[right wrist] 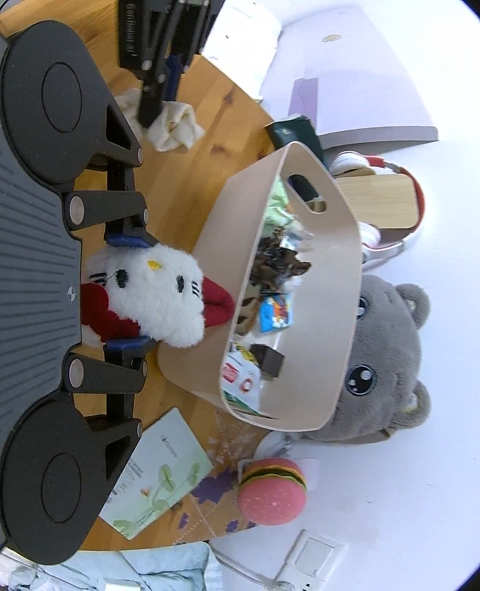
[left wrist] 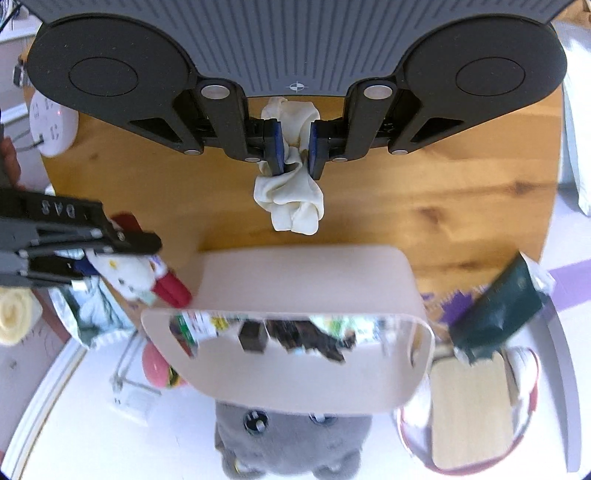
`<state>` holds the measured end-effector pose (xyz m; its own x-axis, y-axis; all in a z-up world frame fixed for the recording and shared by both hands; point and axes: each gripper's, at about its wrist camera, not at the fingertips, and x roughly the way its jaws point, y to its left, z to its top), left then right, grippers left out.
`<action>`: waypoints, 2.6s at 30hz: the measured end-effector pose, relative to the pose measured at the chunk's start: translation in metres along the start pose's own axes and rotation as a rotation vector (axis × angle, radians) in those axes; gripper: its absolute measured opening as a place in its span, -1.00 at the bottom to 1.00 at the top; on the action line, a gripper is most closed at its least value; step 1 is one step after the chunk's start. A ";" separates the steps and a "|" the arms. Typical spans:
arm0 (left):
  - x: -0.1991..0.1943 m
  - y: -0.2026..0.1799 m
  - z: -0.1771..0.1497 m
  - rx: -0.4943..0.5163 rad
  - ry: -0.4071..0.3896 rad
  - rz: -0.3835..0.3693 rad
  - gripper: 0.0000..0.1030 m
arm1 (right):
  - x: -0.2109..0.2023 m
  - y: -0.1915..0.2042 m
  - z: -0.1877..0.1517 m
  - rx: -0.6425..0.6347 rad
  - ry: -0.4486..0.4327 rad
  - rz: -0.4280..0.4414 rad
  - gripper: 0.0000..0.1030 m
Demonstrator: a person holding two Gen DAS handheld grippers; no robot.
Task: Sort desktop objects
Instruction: 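Lift the scrunchie with left tool while right tool carries the Hello Kitty plush over the basket, then open both tools to drop the scrunchie and Hello Kitty plush into the basket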
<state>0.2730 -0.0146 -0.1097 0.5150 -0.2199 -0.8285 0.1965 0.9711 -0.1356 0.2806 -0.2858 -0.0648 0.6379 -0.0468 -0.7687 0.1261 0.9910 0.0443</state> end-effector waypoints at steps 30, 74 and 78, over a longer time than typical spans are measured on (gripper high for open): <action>-0.020 0.012 0.092 -0.060 -0.192 -0.010 -0.74 | -0.023 -0.012 0.054 0.012 -0.174 -0.001 -0.24; 0.053 0.016 0.132 -0.091 -0.175 0.046 0.52 | 0.069 -0.025 0.074 0.040 -0.090 -0.084 0.81; 0.044 0.019 0.126 -0.097 -0.174 0.050 0.53 | 0.061 -0.026 0.069 0.088 -0.100 -0.079 1.00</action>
<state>0.4045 -0.0178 -0.0800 0.6603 -0.1761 -0.7301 0.0904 0.9837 -0.1554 0.3688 -0.3226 -0.0682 0.6954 -0.1409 -0.7046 0.2424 0.9691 0.0454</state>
